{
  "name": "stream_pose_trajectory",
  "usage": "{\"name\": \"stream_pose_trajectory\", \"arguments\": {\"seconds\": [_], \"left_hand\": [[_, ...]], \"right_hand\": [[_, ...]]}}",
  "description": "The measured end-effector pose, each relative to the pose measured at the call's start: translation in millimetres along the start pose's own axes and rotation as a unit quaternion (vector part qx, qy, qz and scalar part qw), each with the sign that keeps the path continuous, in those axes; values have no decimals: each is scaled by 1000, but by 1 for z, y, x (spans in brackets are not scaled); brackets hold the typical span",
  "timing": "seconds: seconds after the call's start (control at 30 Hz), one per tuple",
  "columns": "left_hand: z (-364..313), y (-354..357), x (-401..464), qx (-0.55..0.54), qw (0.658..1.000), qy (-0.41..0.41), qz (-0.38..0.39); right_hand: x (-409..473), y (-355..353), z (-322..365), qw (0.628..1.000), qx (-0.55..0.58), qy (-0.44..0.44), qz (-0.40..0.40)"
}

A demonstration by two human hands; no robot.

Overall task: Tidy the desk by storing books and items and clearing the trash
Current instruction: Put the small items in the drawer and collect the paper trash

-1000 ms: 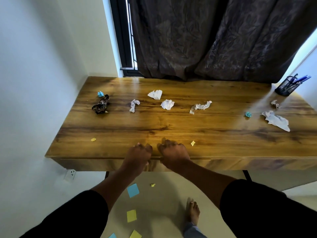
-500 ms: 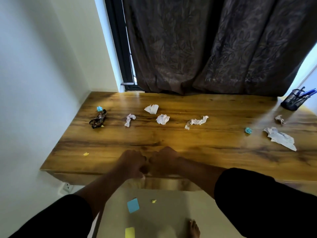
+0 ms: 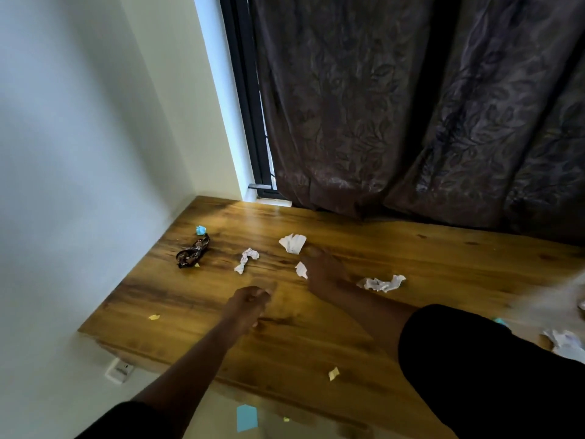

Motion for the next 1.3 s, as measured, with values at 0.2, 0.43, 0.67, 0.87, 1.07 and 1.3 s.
{"name": "stream_pose_trajectory", "arguments": {"seconds": [0.2, 0.43, 0.67, 0.87, 1.07, 1.3], "left_hand": [[16, 25, 0, -202, 974, -94, 48], [20, 44, 4, -339, 928, -134, 81], [-3, 47, 30, -420, 893, -125, 103], [-38, 53, 54, -575, 774, -121, 237], [-49, 32, 84, -589, 761, -109, 251], [-45, 5, 106, -546, 774, -107, 302]], "right_hand": [[38, 28, -37, 995, 91, 23, -19], [46, 28, -41, 989, 136, 48, -37], [51, 4, -21, 947, 306, -4, -101], [54, -11, 38, 903, 413, -112, -31], [90, -36, -3, 961, 251, 6, -116], [127, -2, -31, 995, 67, 41, 54]]}}
Point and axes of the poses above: each hand's wrist, its own x-axis towards the middle knuckle, its own y-axis out of the palm, z = x × y, the point moved 9 cm from there along x, towards the middle knuckle, and after that the axes turned 14 degrees about -y, right-handed, at the moved point
